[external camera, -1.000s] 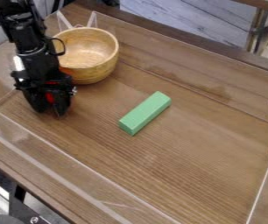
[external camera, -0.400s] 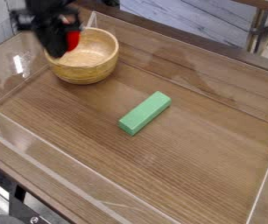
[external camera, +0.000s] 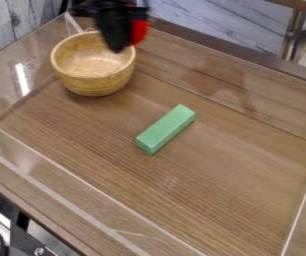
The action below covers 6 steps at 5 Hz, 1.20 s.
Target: Move the red fruit to the right
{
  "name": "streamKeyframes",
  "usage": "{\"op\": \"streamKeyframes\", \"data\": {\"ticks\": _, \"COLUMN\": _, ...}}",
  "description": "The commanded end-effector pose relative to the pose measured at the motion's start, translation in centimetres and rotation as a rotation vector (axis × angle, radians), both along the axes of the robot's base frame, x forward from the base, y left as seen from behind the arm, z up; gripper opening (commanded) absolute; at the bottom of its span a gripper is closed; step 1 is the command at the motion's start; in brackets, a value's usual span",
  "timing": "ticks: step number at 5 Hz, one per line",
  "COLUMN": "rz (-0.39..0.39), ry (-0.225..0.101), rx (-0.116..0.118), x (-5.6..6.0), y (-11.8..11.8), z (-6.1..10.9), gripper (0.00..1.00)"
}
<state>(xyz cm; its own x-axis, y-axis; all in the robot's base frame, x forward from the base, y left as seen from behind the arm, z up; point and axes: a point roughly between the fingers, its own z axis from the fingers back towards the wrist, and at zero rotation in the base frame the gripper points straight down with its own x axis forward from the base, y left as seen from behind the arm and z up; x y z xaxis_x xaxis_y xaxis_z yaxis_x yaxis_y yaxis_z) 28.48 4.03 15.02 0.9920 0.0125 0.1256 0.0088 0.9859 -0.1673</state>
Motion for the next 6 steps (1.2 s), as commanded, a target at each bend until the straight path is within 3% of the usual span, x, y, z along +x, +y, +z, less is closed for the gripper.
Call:
{"op": "streamKeyframes", "data": {"ticks": 1, "rz": -0.043, "ry": -0.060, "rx": 0.009, "x": 0.1, "y": -4.6, "z": 1.5, "gripper": 1.00}}
{"op": "streamKeyframes", "data": {"ticks": 2, "rz": -0.084, "ry": -0.058, "rx": 0.015, "x": 0.2, "y": -9.3, "z": 1.0, "gripper": 0.00}}
{"op": "streamKeyframes", "data": {"ticks": 4, "rz": -0.139, "ry": -0.041, "rx": 0.017, "x": 1.4, "y": -15.3, "z": -1.9, "gripper": 0.00}}
{"op": "streamKeyframes", "data": {"ticks": 5, "rz": -0.149, "ry": -0.033, "rx": 0.021, "x": 2.0, "y": -17.3, "z": -3.8, "gripper": 0.00}}
{"op": "streamKeyframes", "data": {"ticks": 6, "rz": -0.137, "ry": -0.031, "rx": 0.025, "x": 2.7, "y": -17.4, "z": -4.7, "gripper": 0.00}}
